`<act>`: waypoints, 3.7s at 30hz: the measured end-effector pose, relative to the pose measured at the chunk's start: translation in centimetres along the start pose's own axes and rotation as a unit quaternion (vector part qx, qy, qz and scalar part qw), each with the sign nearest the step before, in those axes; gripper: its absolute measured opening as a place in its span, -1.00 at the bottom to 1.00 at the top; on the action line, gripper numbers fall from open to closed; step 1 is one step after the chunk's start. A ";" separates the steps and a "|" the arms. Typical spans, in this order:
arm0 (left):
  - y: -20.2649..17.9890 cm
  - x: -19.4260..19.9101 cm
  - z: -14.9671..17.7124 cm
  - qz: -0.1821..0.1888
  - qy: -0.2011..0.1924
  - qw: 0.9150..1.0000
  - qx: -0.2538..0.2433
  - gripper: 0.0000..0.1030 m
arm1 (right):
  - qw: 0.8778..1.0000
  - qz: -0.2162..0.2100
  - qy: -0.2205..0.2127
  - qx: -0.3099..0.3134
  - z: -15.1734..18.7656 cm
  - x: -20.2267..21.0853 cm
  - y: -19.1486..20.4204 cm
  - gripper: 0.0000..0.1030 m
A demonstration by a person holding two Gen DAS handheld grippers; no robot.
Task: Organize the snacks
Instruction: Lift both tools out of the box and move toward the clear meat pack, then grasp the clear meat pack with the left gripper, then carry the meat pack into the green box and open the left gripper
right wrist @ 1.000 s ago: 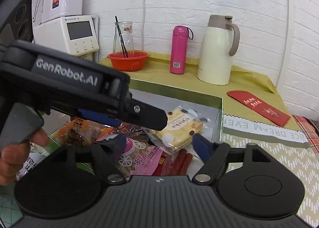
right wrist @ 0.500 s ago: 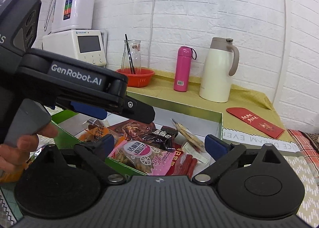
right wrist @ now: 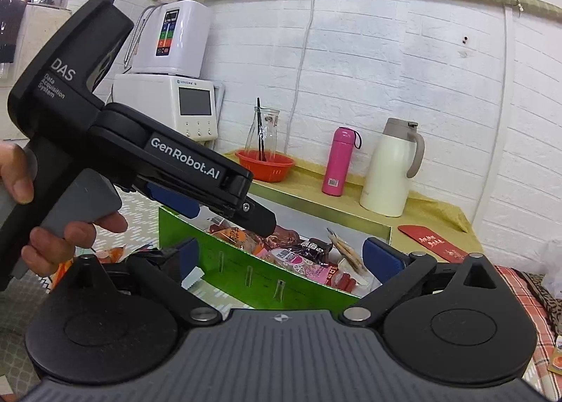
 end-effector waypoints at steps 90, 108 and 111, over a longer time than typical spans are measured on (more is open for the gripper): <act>-3.2 -2.6 3.0 0.131 0.028 0.990 0.042 -0.54 | 0.991 0.032 0.113 -0.067 3.6 -1.6 0.3 0.28; -1.5 -8.0 -3.0 0.141 0.021 0.989 0.031 -0.54 | 0.992 0.054 0.055 -0.096 0.0 -5.7 -3.5 0.27; -1.2 -9.6 -3.1 0.143 0.030 0.989 0.036 -0.54 | 0.990 0.054 0.059 -0.113 0.0 -6.7 -4.4 0.27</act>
Point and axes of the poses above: each gripper's, at about its wrist camera, not at the fingertips, and x roughly against the way its jaws point, y to its left, z to its underside, the point moved 7 cm from there along -x, roughly the way its jaws point, and after that the axes turned 15 degrees about -x, right-handed, at the moved point
